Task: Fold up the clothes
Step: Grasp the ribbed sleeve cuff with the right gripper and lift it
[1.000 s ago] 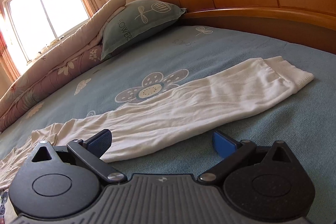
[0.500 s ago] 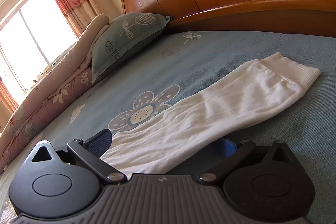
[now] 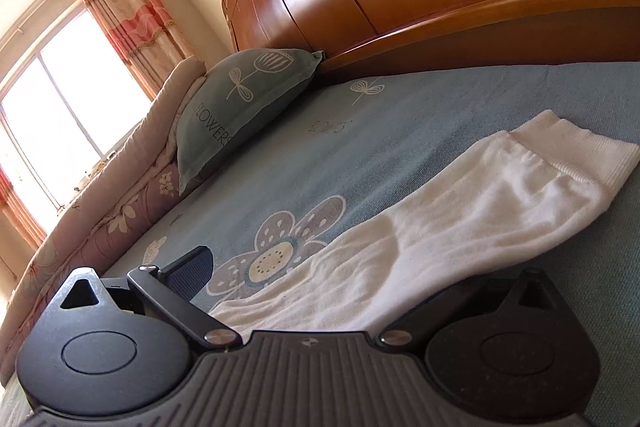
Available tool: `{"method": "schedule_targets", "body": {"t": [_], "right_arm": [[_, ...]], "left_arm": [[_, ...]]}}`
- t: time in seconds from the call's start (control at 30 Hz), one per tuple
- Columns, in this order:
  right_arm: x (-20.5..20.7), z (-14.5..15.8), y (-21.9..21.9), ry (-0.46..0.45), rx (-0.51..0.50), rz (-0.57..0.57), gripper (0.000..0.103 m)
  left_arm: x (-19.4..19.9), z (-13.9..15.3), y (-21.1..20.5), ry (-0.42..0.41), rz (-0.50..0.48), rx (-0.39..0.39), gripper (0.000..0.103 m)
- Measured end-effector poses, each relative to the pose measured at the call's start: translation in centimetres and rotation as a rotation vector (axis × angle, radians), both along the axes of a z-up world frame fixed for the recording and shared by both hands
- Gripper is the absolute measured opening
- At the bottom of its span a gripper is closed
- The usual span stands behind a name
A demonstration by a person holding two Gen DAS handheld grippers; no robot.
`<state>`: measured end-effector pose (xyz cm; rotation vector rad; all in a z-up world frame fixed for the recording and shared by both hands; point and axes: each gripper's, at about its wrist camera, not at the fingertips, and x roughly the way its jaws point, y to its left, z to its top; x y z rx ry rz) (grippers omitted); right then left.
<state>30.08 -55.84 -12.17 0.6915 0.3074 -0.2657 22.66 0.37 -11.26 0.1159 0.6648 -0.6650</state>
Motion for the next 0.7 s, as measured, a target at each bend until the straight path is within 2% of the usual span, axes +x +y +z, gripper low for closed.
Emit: {"method": "schedule_targets", "body": {"t": [0.17, 0.3, 0.5, 0.7], "right_arm": [[1.2, 1.1, 0.3, 0.004, -0.033, 0.018, 0.103], [1.2, 3.2, 2.2, -0.050, -0.078, 0.093, 0.103], [1.6, 6.1, 4.9, -0.095, -0.078, 0.174, 0.103], [3.2, 8.6, 8.1, -0.078, -0.115, 0.228, 0.103]], "left_arm": [[0.1, 0.1, 0.1, -0.004, 0.004, 0.003, 0.102], [0.2, 0.2, 0.3, -0.002, 0.019, 0.002, 0.102], [0.5, 0.7, 0.8, -0.010, 0.058, 0.008, 0.102], [1.0, 0.7, 1.2, 0.009, 0.068, 0.035, 0.102]]}}
